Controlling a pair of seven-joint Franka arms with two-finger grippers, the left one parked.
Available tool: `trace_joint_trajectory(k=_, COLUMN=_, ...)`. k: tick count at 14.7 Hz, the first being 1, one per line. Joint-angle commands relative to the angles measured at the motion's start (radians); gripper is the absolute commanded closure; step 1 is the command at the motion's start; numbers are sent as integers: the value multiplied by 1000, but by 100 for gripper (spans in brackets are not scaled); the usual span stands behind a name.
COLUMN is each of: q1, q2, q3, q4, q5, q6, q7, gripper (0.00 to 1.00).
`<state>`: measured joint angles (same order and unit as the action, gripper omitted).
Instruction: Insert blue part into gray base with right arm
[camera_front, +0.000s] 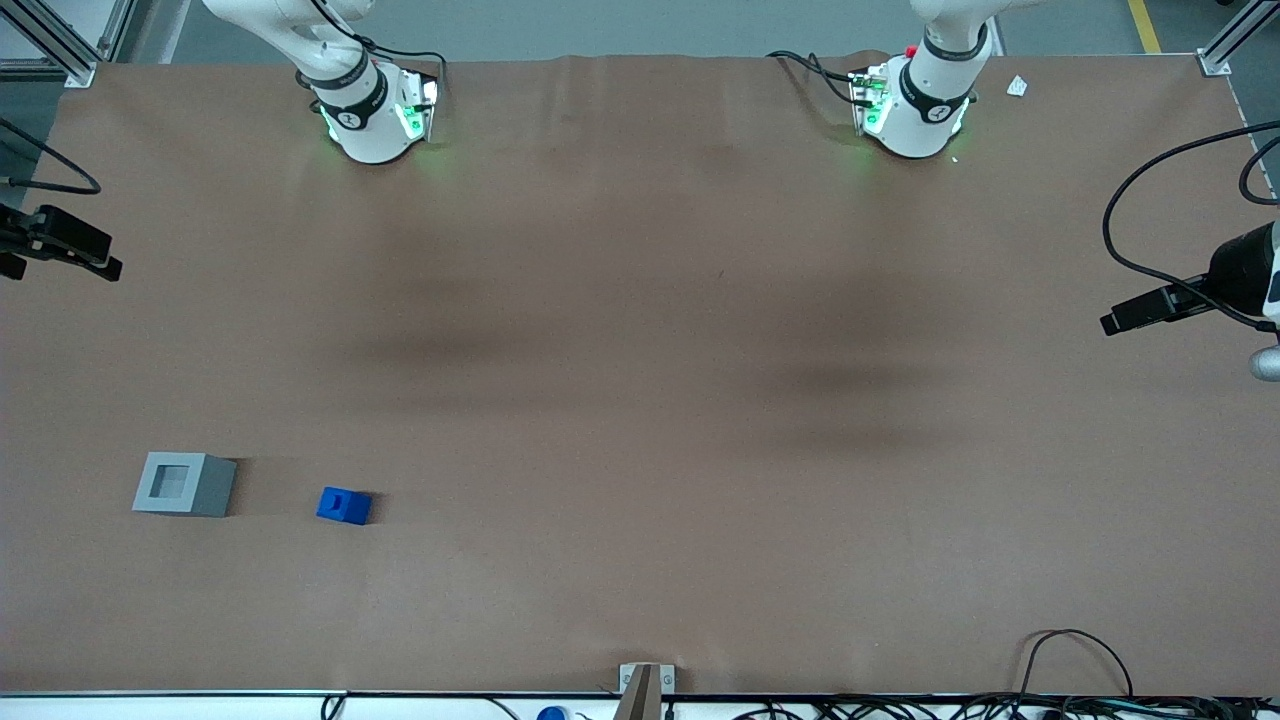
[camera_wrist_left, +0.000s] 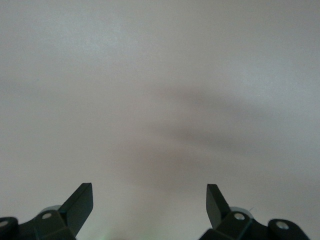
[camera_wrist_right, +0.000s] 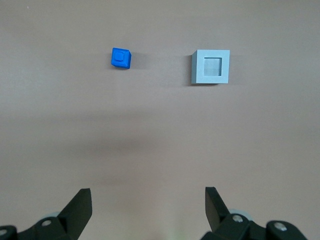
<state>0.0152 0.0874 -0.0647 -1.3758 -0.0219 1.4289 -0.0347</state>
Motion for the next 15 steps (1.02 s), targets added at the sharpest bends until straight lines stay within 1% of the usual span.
trace_joint_trajectory(k=1, q1=-1, q2=-8, q3=2, q4=-6, q5=4, q6=-5, q7=15, gripper=0)
trace_joint_trajectory(k=7, q1=-6, q2=-6, q3=0, q4=-8, q5=-6, q6=2, q7=12, gripper=0)
trace_joint_trajectory(k=15, q1=0, q2=118, q3=2, q4=-23, q5=17, q6=119, q7=15, gripper=0)
